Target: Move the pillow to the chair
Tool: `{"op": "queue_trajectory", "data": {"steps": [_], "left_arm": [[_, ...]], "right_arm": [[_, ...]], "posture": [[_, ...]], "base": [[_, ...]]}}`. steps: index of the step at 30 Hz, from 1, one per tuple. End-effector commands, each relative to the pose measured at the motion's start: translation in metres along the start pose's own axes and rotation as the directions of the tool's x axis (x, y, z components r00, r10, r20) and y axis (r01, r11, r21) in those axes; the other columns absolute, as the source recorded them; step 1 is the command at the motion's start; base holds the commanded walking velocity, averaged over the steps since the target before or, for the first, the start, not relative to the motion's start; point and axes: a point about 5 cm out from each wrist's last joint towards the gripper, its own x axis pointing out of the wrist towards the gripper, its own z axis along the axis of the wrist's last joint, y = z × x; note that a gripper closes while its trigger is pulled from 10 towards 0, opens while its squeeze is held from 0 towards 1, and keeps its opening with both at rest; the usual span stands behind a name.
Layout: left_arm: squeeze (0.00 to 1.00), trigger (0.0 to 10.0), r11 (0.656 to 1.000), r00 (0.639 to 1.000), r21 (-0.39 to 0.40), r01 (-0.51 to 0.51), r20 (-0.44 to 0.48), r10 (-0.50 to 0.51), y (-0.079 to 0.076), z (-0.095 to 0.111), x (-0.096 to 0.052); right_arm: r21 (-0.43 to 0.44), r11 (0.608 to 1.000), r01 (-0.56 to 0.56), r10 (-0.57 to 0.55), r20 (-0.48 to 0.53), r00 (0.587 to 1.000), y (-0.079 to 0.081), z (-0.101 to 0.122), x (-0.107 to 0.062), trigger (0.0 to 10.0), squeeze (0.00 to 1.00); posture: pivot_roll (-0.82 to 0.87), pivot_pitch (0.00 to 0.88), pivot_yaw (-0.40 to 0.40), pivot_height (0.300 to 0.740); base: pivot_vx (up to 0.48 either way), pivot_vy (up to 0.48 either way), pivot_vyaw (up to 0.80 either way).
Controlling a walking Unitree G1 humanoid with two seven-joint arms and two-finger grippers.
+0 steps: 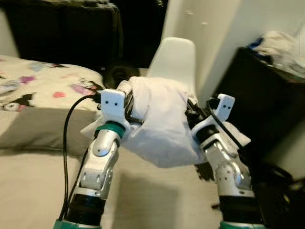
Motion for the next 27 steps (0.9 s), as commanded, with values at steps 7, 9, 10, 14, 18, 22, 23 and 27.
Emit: {"op": "queue_trajectory", "data": {"steps": [7,9,10,14,18,22,23,27], "left_arm": [[0.00,10.0,0.994,0.994,-0.001,0.111,0.016,-0.111,-0.024,0.003,-0.002],[0.00,10.0,0.993,0.993,-0.005,0.120,0.013,-0.120,-0.027,0.002,-0.003],[0.00,10.0,0.992,0.992,-0.008,0.127,0.012,-0.127,-0.029,0.002,-0.002],[0.00,10.0,0.989,0.990,-0.017,0.144,0.002,-0.144,-0.034,-0.001,-0.003],[0.00,10.0,0.989,0.990,-0.059,0.137,-0.027,-0.139,-0.028,-0.005,-0.002],[0.00,10.0,0.989,0.990,-0.060,0.135,-0.031,-0.137,-0.026,-0.006,-0.001],[0.00,10.0,0.989,0.990,-0.060,0.134,-0.032,-0.136,-0.026,-0.006,0.000],[0.00,10.0,0.989,0.991,-0.077,0.126,-0.038,-0.129,-0.023,-0.009,0.000]], "right_arm": [[-0.012,0.993,-0.118,0.118,-0.001,0.993,0.021,-0.006,0.000,10.0,0.00],[-0.012,0.993,-0.116,0.116,-0.006,0.993,0.022,-0.009,-0.001,10.0,0.00],[-0.012,0.993,-0.116,0.116,-0.009,0.993,0.023,-0.010,-0.001,10.0,0.00],[-0.017,0.994,-0.108,0.108,-0.020,0.994,0.023,-0.016,-0.004,10.0,0.00],[-0.041,0.996,-0.084,0.083,-0.027,0.996,0.017,-0.021,-0.006,10.0,0.00],[-0.050,0.997,-0.067,0.066,-0.021,0.998,0.012,-0.021,-0.007,10.0,0.00],[-0.052,0.997,-0.056,0.055,-0.015,0.998,0.009,-0.020,-0.008,10.0,0.00],[-0.058,0.998,-0.038,0.037,-0.009,0.999,0.007,-0.021,-0.008,10.0,0.00]], "posture": [[-0.01,0.000,-0.028,0.740],[-0.01,0.000,-0.023,0.740],[-0.01,0.000,-0.023,0.740],[-0.01,0.000,-0.015,0.740],[-0.02,0.000,0.022,0.740],[-0.02,0.000,0.035,0.740],[-0.02,0.000,0.038,0.740],[-0.04,0.000,0.030,0.740]], "base": [[0.000,0.000,-0.80],[0.000,0.000,-0.80],[0.000,0.000,-0.80],[0.000,0.000,-0.80],[0.000,0.000,-0.80],[0.000,0.000,-0.80],[0.000,0.000,-0.80],[0.000,0.000,-0.80]]}}
